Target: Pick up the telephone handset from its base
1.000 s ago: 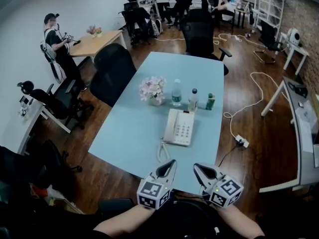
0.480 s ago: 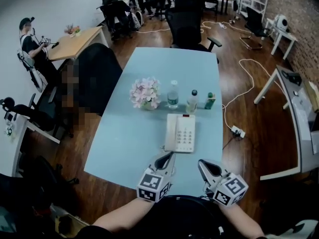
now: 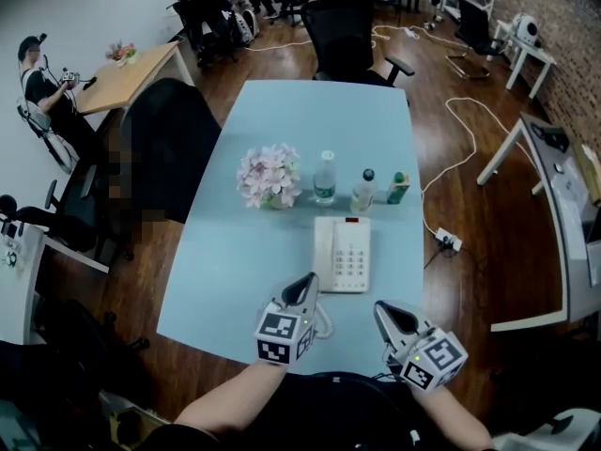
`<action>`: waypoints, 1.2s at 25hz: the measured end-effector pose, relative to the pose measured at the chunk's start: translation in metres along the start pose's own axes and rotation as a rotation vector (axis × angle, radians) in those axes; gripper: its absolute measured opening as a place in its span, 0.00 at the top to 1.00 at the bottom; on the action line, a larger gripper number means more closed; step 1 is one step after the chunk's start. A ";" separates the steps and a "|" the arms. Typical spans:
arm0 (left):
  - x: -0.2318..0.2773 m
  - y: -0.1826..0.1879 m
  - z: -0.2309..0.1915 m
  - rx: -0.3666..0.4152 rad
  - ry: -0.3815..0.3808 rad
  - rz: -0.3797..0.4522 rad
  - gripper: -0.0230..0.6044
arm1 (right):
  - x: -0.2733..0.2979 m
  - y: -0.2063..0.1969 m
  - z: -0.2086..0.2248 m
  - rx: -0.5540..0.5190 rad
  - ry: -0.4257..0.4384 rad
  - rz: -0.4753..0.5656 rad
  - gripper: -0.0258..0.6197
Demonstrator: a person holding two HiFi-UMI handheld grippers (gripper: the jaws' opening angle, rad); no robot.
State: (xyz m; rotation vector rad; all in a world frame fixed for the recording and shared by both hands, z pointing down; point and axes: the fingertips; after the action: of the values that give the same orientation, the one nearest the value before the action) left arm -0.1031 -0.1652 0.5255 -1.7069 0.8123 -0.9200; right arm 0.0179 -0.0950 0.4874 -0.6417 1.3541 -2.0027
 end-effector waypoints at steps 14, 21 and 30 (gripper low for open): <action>0.114 -0.067 -0.065 0.061 0.213 -0.205 0.56 | 0.015 -0.006 0.030 0.077 0.066 -0.026 0.94; 0.149 -0.105 -0.073 0.018 0.246 -0.308 0.47 | 0.017 -0.016 0.045 0.101 0.064 -0.046 0.94; 0.161 -0.115 -0.079 0.030 0.249 -0.326 0.47 | 0.025 -0.021 0.054 0.127 0.062 -0.065 0.94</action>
State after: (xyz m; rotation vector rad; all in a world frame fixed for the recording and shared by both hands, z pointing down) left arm -0.0827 -0.3044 0.6855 -1.7498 0.6852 -1.3810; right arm 0.0330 -0.1414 0.5272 -0.5761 1.2438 -2.1570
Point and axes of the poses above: the fingertips, and each gripper's own axes: x forward along the fingers, z to its right, y out of its top, and after that the axes turned 13 degrees about z, right-handed
